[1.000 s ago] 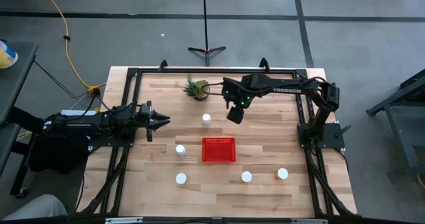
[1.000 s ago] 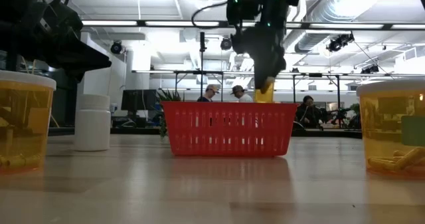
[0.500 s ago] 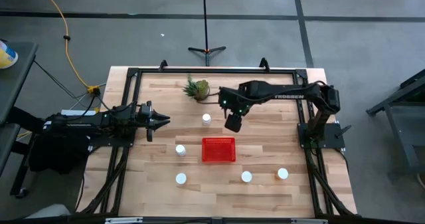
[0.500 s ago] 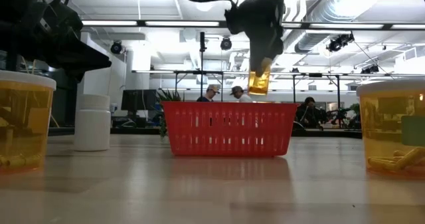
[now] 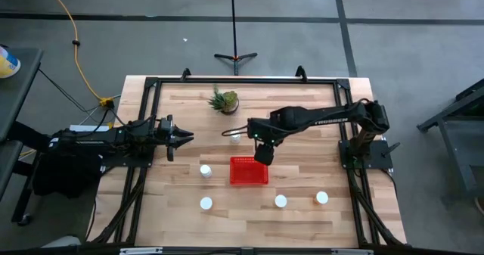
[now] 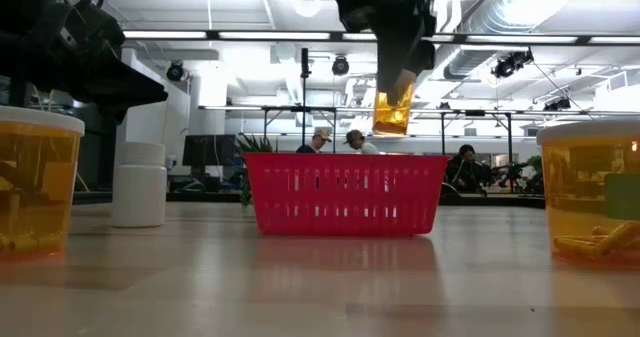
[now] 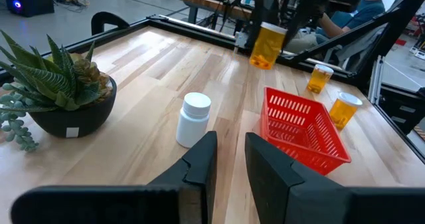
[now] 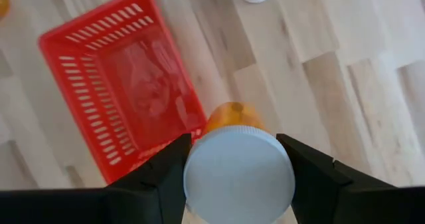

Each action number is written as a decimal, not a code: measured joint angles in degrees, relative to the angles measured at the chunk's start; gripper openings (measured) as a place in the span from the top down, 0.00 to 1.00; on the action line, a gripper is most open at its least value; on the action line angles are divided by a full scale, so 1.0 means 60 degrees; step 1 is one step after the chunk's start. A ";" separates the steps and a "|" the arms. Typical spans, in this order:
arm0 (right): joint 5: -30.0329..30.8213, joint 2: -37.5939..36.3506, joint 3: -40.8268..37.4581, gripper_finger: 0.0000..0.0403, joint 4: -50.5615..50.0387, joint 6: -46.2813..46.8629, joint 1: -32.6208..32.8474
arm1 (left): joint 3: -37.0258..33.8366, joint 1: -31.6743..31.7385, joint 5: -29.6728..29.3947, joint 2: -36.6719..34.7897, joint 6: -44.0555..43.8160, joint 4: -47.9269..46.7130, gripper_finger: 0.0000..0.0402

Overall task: Pick and place pill bottles into a basket
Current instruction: Put the orange pill bottle into the red bin

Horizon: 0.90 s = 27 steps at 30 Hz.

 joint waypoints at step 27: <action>0.0229 0.0979 -0.0004 0.51 0.0906 0.1703 0.1381 | 0.0000 0.0002 0.0000 -0.0002 0.0000 0.0044 0.71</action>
